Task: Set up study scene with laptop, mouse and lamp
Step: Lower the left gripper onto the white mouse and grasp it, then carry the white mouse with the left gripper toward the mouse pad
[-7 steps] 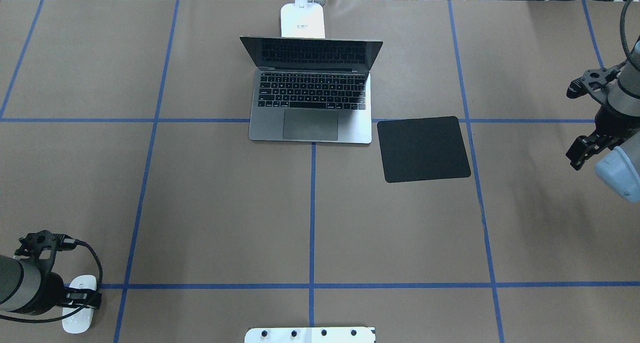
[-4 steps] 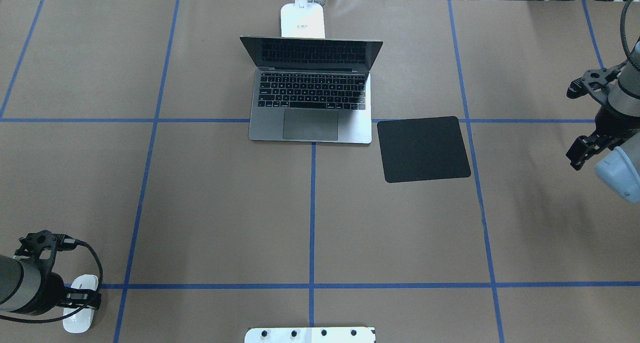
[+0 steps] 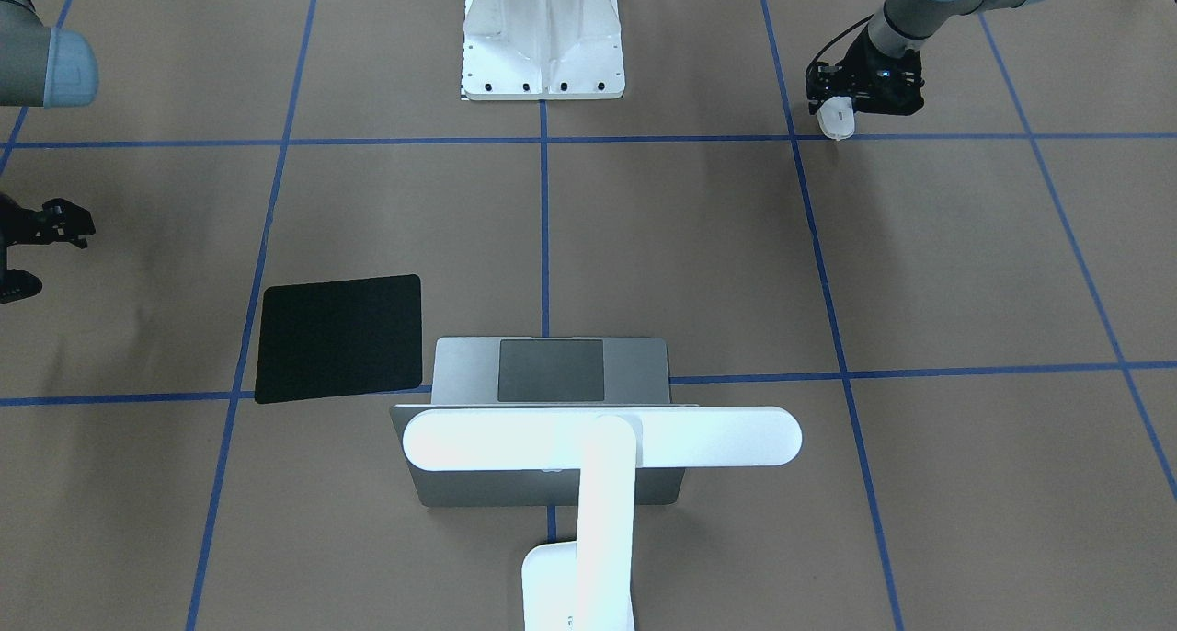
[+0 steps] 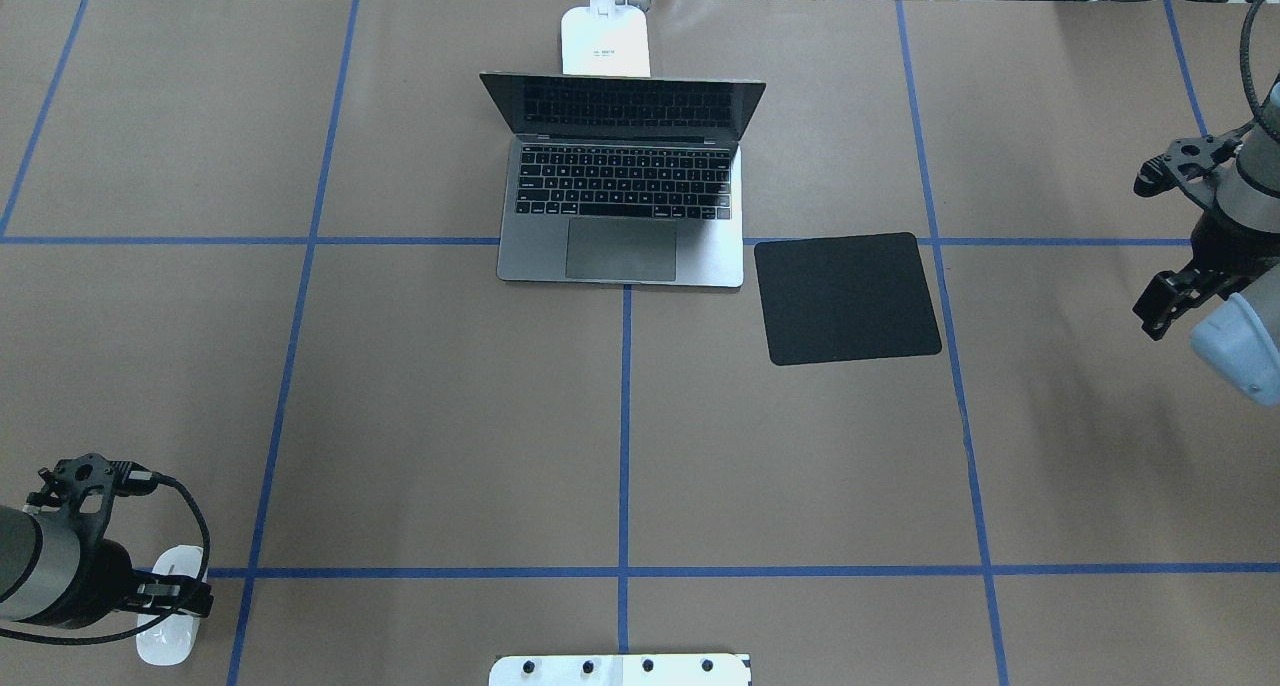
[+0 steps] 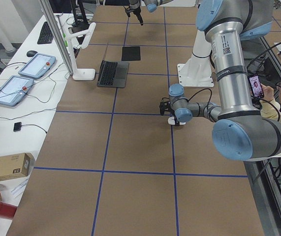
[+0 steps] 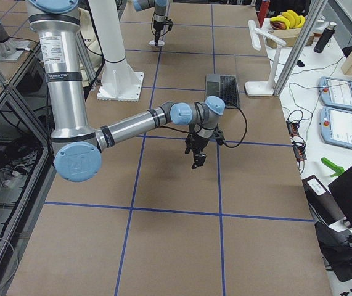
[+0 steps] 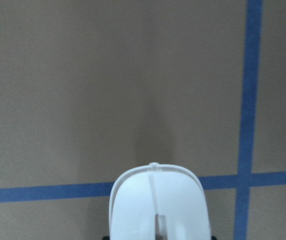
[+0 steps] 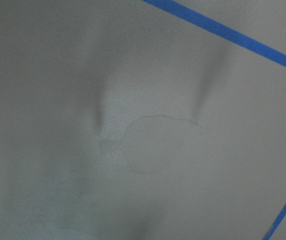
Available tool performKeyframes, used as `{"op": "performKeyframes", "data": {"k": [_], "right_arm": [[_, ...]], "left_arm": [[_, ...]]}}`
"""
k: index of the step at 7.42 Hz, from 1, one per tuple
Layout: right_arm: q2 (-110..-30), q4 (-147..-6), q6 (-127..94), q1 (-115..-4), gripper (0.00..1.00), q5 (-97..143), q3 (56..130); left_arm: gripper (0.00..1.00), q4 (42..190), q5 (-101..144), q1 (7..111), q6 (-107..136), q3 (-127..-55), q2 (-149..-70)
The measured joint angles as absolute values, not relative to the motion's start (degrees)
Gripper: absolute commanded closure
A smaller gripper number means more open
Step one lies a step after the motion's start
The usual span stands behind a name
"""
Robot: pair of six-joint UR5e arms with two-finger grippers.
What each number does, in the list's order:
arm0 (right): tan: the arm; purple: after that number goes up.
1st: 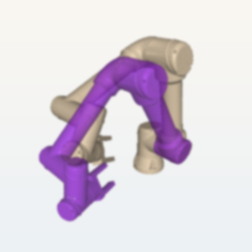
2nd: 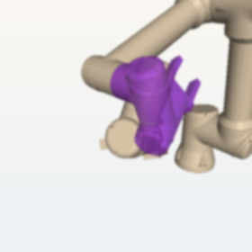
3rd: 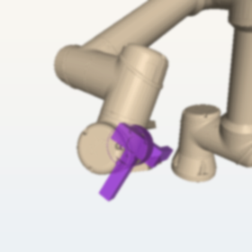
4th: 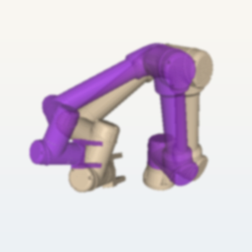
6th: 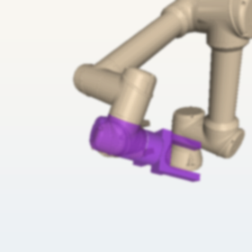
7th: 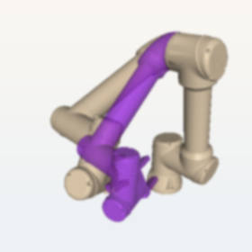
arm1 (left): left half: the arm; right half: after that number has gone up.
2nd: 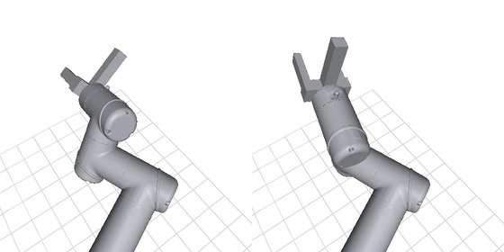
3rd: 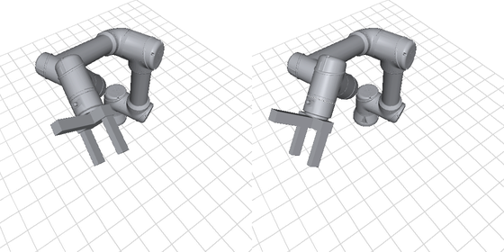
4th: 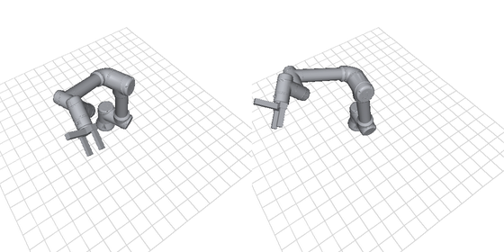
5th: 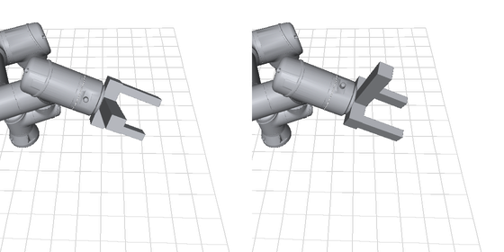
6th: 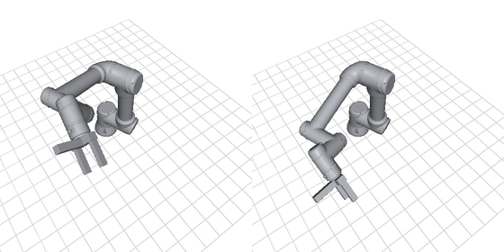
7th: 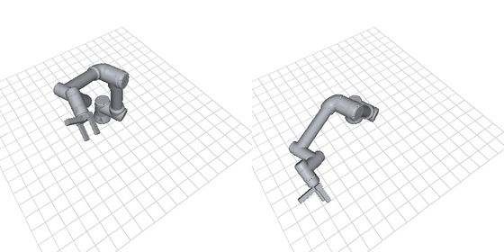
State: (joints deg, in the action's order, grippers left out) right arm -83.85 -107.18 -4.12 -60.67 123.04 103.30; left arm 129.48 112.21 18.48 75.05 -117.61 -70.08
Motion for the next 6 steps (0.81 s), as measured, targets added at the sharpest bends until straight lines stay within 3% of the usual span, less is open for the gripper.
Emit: {"op": "performKeyframes", "data": {"k": [4,6], "right_arm": [[-85.31,-107.0,-2.92,-62.4,0.0,122.96,103.32],[-85.23,-107.14,-1.42,-63.78,0.0,123.46,103.03]], "left_arm": [[0.88,129.1,114.36,22.96,75.48,-118.7,-77.51],[0.91,128.52,114.27,26.36,76.01,-118.47,-81.93]]}}
